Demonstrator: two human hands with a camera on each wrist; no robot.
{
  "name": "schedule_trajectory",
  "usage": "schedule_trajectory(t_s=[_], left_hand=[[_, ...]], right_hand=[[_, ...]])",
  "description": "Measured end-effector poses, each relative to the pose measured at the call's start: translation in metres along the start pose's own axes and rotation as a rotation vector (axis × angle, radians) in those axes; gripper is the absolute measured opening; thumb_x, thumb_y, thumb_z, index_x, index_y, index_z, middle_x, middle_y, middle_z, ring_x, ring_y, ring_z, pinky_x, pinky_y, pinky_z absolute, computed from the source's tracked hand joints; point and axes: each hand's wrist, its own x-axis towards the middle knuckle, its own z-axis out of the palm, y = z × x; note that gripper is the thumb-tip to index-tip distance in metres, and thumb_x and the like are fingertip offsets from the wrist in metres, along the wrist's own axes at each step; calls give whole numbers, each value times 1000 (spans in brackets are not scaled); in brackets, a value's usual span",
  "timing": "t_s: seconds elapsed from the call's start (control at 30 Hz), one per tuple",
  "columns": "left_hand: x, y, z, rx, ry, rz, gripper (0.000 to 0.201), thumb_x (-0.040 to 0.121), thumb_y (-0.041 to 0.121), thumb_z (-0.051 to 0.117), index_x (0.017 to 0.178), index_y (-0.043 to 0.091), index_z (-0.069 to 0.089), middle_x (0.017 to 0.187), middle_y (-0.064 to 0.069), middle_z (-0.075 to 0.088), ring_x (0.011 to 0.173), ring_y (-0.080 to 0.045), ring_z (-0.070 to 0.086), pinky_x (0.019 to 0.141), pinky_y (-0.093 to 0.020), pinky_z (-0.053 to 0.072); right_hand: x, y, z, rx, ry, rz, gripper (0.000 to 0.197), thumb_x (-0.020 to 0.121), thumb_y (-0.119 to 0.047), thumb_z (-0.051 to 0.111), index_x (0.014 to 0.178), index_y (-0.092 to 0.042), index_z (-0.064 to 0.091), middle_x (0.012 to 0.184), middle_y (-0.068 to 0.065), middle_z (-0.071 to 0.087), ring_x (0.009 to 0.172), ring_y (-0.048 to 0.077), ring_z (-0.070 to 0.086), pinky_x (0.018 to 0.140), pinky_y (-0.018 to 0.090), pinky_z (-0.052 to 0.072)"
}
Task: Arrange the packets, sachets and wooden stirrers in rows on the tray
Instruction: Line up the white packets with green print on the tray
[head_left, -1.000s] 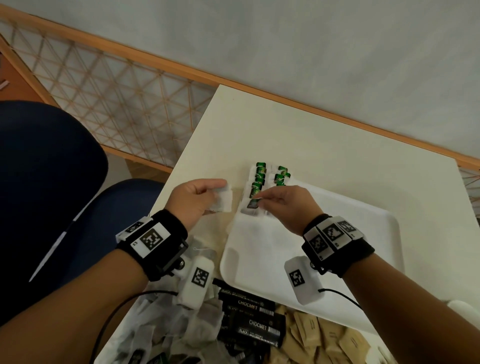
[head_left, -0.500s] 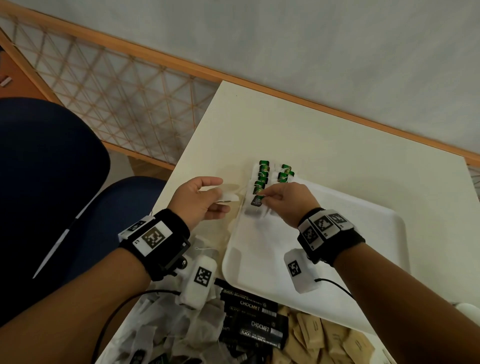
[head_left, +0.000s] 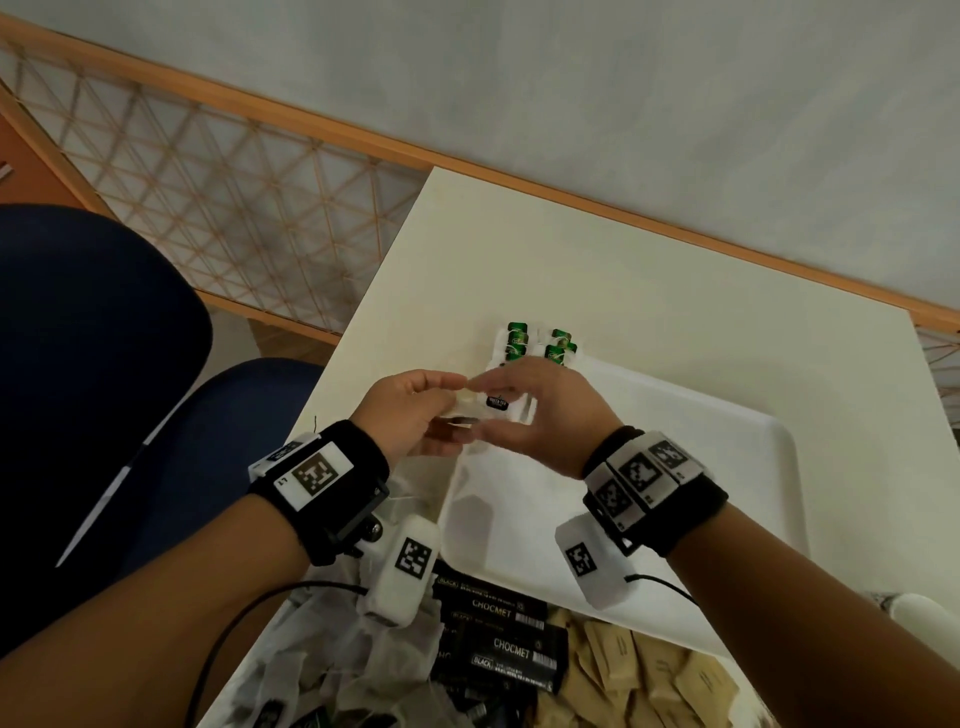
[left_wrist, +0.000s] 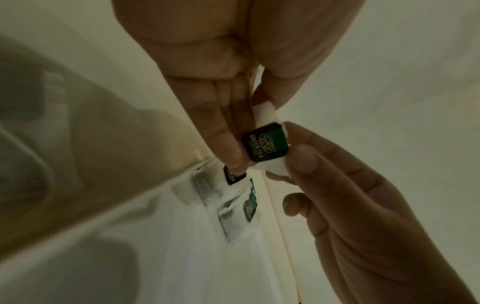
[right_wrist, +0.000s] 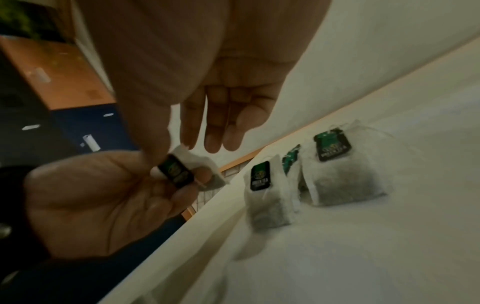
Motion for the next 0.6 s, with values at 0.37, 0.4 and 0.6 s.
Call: schedule_trajectory(t_s=[0.37,0.4,0.6], left_hand=[[11,-2,7,269,-16,54,14,95,11,51,100,15,63,72,-5,62,55,-16,55,51,-25,51],[16,-3,5,361,11,75,12,92,9,54,97,17,63,74,-4,59,57,-15,53,52,-25,49],[34,-10,0,834,47,77,33,72,36,79,90,24,54,83,3,57,72,-13,53,67,-28,47]], right_hand=[[-22,19,-19,120,-10,196,9,85,-22,68,86,-28,75,68,-24,62,66,-8,55,65,6,40],[-22,24,-19,103,-3,213,9,85,-22,68,86,-28,75,67,-24,61,65,-8,55,64,6,41],[-11,57,-17,-20,67,359,11,88,-27,62,93,-28,72,67,-23,57,64,-4,54,59,10,38]])
